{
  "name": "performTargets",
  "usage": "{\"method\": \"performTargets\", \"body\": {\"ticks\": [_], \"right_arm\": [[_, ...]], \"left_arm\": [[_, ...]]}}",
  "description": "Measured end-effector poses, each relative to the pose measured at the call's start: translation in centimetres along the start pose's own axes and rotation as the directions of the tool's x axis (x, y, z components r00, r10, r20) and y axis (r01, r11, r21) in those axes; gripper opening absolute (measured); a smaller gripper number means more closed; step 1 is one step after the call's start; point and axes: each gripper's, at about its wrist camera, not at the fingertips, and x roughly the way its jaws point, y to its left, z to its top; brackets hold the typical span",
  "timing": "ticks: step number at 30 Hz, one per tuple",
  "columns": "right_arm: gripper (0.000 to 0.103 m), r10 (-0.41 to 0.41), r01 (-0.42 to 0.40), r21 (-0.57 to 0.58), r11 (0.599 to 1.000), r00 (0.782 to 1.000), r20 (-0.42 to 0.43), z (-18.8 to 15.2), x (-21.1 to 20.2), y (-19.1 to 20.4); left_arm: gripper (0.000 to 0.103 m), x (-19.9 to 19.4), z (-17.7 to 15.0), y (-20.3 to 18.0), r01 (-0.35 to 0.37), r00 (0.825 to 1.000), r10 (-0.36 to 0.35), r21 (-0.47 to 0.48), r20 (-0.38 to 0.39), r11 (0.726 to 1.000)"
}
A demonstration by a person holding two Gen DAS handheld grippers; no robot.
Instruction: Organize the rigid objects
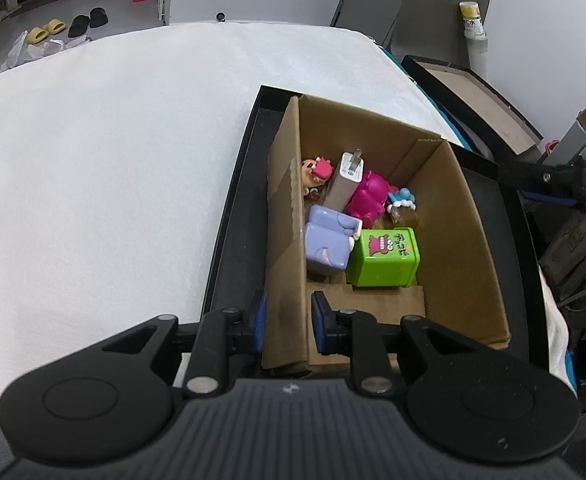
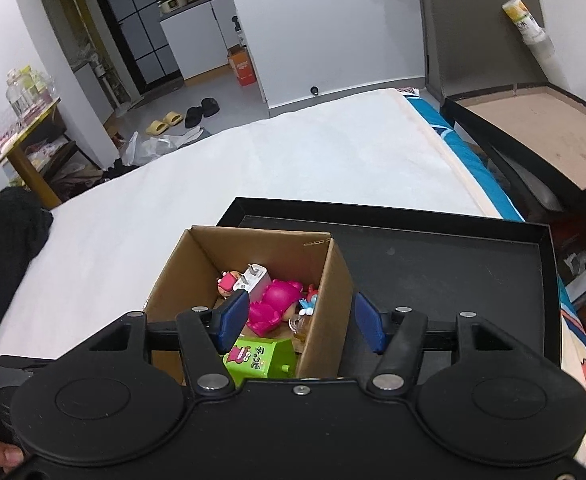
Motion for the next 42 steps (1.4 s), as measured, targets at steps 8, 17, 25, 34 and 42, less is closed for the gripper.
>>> {"method": "performTargets", "body": {"ticks": [8,17,25,34,42], "right_arm": [[0.075,-0.008,0.008,0.015,1.0,1.0,-0.002,-0.2,-1.5,0.3],[0.093,-0.061,0.062,0.054,0.997,0.998,-0.005,-1.1,-4.0,0.6],[0.103,-0.108,0.106,0.091,0.99,0.994,0.018,-1.3,-7.6,0.7],[0.103,-0.144,0.137,0.136,0.981,0.989,0.042,-2.0,-11.0,1.3],[0.103,-0.174,0.16,0.147,0.976,0.981,0.088,-3.0,-13.5,2.6]], "left_arm": [[0.025,-1.6,0.6,-0.5,-0.02,1.0,0.02,0.005,0.01,1.0],[0.035,-4.2,1.2,-1.3,-0.011,0.999,0.011,0.016,0.031,1.0],[0.056,-7.7,1.6,-3.1,0.019,0.997,-0.024,0.064,0.068,0.998],[0.084,-12.2,1.2,-4.4,0.068,0.99,-0.079,0.096,0.12,0.993],[0.094,-15.5,0.7,-5.2,0.051,0.986,-0.073,0.148,0.151,0.988]]}}
